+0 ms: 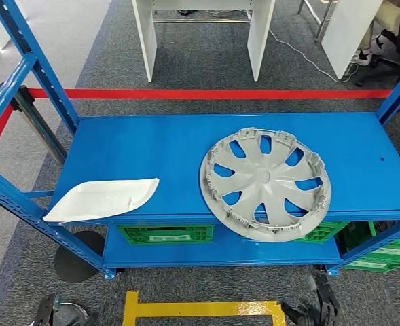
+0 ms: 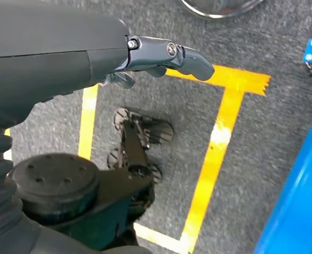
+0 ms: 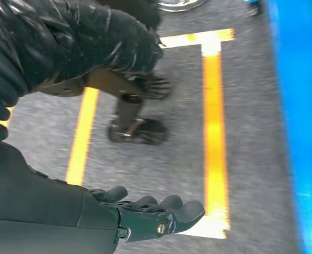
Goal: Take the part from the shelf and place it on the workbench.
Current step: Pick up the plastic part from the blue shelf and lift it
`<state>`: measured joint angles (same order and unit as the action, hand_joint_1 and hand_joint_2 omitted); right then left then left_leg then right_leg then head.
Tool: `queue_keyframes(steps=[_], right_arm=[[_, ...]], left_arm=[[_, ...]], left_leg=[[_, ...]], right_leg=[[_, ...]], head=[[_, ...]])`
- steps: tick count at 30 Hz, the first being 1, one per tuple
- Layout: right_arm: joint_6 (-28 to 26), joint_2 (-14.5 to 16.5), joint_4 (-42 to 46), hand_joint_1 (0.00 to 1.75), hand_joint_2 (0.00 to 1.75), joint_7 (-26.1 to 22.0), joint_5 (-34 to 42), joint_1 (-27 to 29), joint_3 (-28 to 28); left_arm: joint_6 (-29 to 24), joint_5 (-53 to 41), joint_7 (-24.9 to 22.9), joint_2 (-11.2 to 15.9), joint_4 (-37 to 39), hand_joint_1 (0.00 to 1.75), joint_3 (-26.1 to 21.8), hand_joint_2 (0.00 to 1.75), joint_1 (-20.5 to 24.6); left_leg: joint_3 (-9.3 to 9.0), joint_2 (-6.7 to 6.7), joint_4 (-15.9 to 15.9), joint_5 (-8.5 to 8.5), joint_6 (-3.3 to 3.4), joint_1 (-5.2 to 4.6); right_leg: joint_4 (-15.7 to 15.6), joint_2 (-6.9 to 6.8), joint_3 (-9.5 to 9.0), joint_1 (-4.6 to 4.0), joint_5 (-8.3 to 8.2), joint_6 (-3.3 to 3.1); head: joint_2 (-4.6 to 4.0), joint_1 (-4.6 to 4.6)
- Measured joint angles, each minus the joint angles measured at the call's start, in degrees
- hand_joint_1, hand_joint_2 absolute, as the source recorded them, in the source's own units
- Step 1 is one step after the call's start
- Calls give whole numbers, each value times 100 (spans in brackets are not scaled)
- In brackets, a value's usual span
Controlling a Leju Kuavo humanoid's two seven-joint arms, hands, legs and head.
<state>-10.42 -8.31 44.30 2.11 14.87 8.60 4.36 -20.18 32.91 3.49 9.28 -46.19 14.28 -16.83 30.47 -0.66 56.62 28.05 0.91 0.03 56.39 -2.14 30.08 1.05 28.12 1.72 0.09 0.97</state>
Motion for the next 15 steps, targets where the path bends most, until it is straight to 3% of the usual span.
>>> queue_keyframes(steps=[15], right_arm=[[-888, -175, 1728, 0, 175, -738, -688, -222, -3]], left_arm=[[-600, 1815, 733, 571, -478, 0, 1475, 175, 168]], left_leg=[[-1, 1, 1, -1, 0, 0]], right_leg=[[1, 0, 0, 0, -1, 0]], head=[[0, 0]])
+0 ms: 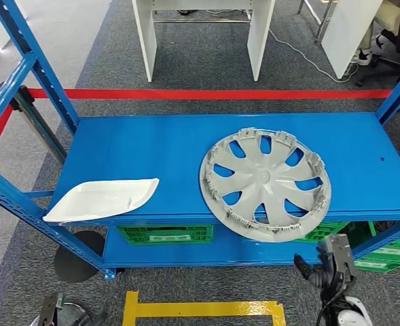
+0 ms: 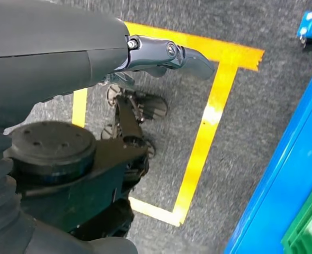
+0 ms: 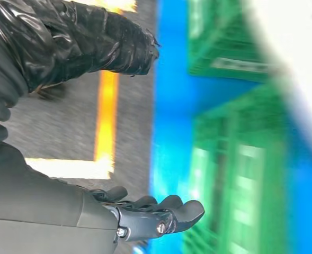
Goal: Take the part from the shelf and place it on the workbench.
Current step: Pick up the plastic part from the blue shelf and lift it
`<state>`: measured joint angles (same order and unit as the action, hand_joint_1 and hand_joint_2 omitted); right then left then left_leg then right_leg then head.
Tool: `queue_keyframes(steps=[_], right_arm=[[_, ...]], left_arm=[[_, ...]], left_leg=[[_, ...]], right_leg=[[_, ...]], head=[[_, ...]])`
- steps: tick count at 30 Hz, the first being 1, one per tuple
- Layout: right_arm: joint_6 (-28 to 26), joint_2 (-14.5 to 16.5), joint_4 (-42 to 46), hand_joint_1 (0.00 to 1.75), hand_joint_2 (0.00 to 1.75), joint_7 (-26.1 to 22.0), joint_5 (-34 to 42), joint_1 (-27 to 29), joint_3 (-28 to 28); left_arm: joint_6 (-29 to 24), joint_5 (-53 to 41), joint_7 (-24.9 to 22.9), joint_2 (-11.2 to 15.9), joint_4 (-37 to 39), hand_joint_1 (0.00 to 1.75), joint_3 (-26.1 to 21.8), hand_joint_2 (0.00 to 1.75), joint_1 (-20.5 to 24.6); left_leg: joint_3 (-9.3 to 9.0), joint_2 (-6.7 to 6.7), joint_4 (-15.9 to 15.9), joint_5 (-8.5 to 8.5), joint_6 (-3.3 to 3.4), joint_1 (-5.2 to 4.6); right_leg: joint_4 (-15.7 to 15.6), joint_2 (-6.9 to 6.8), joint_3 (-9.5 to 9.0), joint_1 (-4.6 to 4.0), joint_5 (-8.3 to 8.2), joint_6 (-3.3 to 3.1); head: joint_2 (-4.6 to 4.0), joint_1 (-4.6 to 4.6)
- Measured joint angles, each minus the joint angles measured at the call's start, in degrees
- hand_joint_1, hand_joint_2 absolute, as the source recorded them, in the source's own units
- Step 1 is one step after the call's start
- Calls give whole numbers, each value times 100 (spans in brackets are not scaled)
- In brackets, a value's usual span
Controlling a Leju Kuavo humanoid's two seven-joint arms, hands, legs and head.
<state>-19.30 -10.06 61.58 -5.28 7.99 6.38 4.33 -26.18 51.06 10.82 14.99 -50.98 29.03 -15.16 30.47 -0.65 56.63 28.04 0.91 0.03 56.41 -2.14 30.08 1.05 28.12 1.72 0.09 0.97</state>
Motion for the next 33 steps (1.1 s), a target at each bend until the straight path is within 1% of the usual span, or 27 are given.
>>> queue_keyframes(steps=[5, 10, 27, 33], right_arm=[[-291, -61, 565, 0, 175, -308, -341, -83, 6], [-526, -217, 1086, 0, 175, -550, -744, -163, 63], [-1127, -1017, 2623, 0, 175, -1093, -2456, -445, 727], [-1317, -1283, 2964, 0, 175, -1092, -3262, -545, 996]], left_arm=[[-125, 544, 222, 130, -33, 0, 549, 175, 136], [-206, 1098, 408, 224, -32, 0, 1122, 175, 291], [-486, 2901, 999, 474, -32, 0, 3065, 175, 855], [-533, 3400, 1188, 513, 59, 0, 3654, 175, 1086]], left_leg=[[0, 2, 1, 0, 0, 0], [1, 2, 1, 0, 0, -1], [0, 6, 1, -1, 0, -3], [0, 8, 2, -1, 0, -3]], right_leg=[[0, -1, 0, 0, 0, 0], [1, -2, 0, 1, 0, 0], [1, -6, -2, 1, 0, 0], [1, -8, -2, 2, 0, 0]], head=[[0, 1], [0, 0], [0, 0], [0, 0]])
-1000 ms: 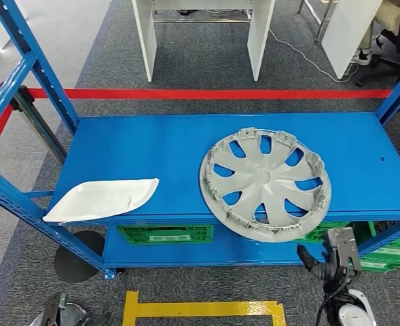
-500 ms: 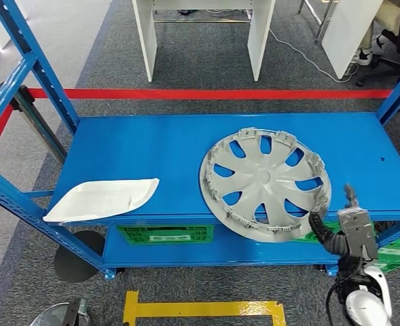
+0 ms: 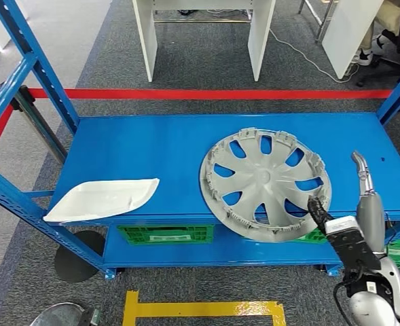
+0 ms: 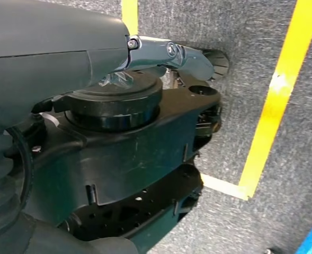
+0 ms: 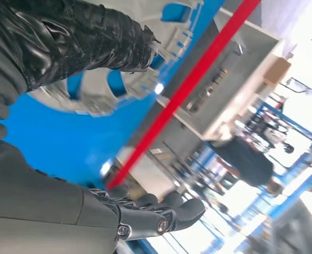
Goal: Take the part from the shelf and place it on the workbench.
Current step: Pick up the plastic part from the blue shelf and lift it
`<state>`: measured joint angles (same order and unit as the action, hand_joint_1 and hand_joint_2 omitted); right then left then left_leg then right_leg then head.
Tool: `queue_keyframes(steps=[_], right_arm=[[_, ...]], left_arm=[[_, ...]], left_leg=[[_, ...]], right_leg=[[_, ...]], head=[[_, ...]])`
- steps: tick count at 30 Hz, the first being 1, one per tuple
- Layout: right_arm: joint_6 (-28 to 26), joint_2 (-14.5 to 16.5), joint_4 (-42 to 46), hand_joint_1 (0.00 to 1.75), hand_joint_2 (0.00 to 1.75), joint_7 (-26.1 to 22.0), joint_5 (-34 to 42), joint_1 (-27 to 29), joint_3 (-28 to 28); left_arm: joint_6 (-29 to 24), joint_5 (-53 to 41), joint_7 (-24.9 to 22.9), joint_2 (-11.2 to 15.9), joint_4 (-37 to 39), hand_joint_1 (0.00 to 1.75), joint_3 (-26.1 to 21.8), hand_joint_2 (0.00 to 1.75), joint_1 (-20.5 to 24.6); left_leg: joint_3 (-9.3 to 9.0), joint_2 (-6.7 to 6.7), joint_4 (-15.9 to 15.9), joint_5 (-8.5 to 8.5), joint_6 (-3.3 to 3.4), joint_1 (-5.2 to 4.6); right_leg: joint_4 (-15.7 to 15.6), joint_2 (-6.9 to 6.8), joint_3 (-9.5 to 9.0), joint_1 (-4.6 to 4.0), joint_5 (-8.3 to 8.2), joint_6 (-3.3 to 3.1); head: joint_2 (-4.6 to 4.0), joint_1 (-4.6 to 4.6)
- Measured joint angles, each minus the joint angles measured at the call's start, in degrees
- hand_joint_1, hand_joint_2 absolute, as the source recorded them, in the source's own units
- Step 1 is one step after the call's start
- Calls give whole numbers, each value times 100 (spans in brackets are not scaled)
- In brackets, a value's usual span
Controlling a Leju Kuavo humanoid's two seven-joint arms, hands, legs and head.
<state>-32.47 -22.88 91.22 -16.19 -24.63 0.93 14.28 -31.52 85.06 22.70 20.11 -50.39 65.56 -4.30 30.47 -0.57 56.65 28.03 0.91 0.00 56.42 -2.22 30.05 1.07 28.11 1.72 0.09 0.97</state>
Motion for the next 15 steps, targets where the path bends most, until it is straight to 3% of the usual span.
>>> queue_keyframes(steps=[5, 10, 15], right_arm=[[-56, -200, 182, 0, 175, 452, -1100, -54, 230], [655, -513, 194, 0, 175, 1001, -1553, -93, 454], [1254, -871, 120, 0, 175, 1142, -1640, -254, 636]], left_arm=[[125, 303, 99, -10, 230, 0, 438, 175, 215], [287, 313, 54, -48, 456, 0, 697, 175, 328], [564, 265, 47, -112, 699, 0, 807, 175, 444]], left_leg=[[-1, 2, 0, -1, 0, 0], [0, 4, 1, -1, 1, -1], [0, 5, 3, -2, 1, -2]], right_leg=[[0, -1, -2, 0, 0, 0], [0, -3, -1, 1, 0, 0], [0, -3, -2, 3, -3, 3]], head=[[0, 1], [0, 1], [0, -1]])
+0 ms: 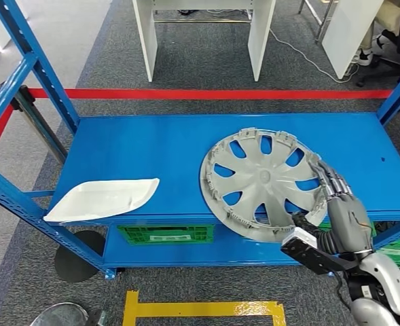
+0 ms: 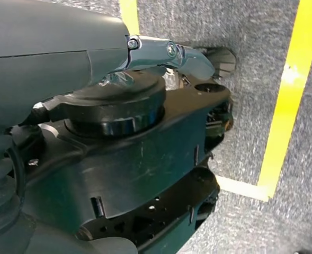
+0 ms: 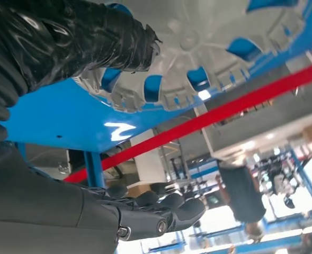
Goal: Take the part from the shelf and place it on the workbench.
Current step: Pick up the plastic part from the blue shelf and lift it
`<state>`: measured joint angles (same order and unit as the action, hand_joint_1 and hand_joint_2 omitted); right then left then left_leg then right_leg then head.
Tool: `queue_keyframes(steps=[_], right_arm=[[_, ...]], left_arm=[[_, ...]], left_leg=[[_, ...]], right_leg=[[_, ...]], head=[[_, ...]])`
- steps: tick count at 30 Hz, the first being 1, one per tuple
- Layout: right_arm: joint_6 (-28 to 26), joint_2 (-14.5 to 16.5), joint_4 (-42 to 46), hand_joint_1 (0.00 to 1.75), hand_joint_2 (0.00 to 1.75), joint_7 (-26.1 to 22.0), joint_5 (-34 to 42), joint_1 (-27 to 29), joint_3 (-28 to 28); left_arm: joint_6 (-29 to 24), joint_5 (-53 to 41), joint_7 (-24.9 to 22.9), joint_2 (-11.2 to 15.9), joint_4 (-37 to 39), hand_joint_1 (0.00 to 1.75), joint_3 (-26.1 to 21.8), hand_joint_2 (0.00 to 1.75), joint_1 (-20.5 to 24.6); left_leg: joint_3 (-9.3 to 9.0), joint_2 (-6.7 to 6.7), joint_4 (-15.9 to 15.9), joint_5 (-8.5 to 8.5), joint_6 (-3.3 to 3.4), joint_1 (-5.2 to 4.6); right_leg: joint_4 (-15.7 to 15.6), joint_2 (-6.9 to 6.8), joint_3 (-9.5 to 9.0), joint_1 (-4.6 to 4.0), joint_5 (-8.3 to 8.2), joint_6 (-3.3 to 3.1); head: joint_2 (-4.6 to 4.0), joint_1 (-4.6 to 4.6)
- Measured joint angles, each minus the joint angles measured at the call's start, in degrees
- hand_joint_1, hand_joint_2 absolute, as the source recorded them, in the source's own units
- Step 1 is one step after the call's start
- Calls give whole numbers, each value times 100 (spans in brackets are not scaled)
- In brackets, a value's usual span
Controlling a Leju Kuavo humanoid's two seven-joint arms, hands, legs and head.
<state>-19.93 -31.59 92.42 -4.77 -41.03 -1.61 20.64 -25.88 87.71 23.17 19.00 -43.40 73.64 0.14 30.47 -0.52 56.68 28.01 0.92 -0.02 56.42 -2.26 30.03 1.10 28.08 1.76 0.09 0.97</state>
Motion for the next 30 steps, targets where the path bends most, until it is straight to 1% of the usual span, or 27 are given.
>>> queue_keyframes(steps=[5, 10, 20, 30], right_arm=[[419, -221, -173, 0, 175, -21, 42, -254, 208], [673, -337, -369, 0, 175, -19, 77, -471, 436], [1146, -366, -986, 0, 175, -108, 234, -993, 911], [1247, -366, -1374, 0, 175, -155, 300, -1280, 1231]], left_arm=[[217, -232, -76, -124, 288, 0, 15, 175, 133], [290, -470, -181, -226, 512, 0, 7, 175, 196], [412, -907, -339, -379, 829, 0, -214, 175, 223], [442, -992, -391, -468, 963, 0, -389, 175, 235]], left_leg=[[0, 0, 1, -4, 1, 0], [0, 0, 2, -4, 1, 0], [0, 0, 2, -5, 1, 0], [1, 1, 3, -5, 2, 0]], right_leg=[[0, 0, 0, 0, -2, 1], [0, 1, 0, 0, -3, 1], [0, 1, 0, 0, -3, 1], [0, 0, 1, 0, -3, 1]], head=[[0, 1], [0, 1], [0, 1], [0, 1]])
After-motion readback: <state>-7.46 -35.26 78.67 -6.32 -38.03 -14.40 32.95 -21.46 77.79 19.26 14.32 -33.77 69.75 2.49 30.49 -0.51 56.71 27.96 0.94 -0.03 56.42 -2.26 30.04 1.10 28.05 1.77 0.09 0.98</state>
